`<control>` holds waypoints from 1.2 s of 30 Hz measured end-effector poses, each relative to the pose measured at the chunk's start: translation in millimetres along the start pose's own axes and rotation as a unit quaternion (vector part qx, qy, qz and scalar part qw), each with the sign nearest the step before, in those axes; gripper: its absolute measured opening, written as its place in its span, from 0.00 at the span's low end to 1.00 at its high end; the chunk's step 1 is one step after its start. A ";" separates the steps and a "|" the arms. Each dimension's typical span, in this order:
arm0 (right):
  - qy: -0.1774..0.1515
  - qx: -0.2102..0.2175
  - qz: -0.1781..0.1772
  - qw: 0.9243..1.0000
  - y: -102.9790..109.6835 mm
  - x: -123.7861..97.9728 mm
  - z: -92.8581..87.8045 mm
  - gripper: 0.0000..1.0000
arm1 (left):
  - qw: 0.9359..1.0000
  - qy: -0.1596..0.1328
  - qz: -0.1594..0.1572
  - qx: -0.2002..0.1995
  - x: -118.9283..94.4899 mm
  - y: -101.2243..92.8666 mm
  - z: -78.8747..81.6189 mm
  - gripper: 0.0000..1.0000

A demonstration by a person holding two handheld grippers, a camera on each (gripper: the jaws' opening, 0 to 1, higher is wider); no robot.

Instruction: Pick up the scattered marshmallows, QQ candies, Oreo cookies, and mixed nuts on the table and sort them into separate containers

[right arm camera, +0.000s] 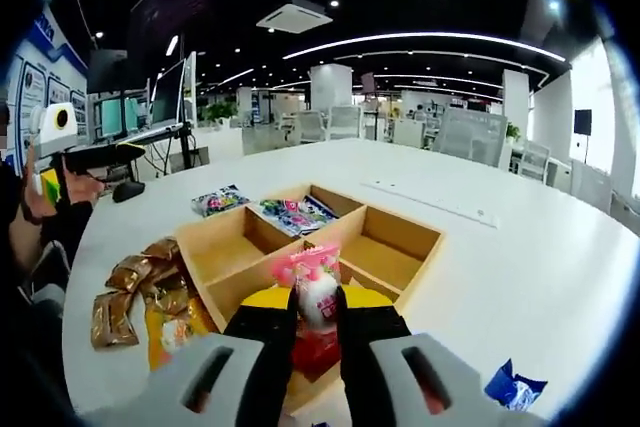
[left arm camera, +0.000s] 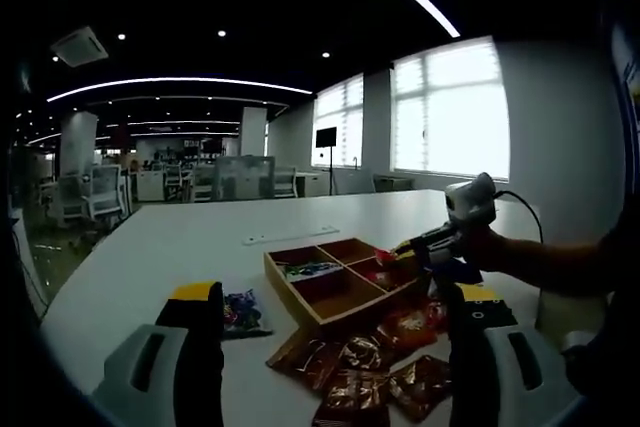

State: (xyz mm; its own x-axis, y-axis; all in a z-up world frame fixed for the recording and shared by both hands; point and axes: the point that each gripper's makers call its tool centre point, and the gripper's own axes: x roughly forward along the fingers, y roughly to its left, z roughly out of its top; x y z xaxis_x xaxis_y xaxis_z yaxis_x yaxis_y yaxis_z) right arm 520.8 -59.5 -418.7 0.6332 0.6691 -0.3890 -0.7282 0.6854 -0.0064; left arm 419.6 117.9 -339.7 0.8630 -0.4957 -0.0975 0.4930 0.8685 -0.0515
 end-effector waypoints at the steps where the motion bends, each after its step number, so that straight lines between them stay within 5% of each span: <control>1: 0.000 -0.002 0.000 1.000 0.6 -0.2 0.1 0.12 | 1.000 0.000 0.000 0.000 -0.4 -0.1 -0.2 0.97; 36: 0.013 -0.074 -0.006 0.997 5.6 3.2 2.3 0.15 | 1.000 0.000 0.002 0.000 -5.1 -2.5 -11.5 0.97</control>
State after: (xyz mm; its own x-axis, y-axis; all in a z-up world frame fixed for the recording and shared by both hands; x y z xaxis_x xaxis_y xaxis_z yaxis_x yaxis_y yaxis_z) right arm 519.3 -52.9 -417.9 0.6371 0.6521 -0.4109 -0.7522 0.6423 -0.1471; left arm 412.6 118.3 -350.5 0.8653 -0.4916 -0.0979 0.4890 0.8708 -0.0504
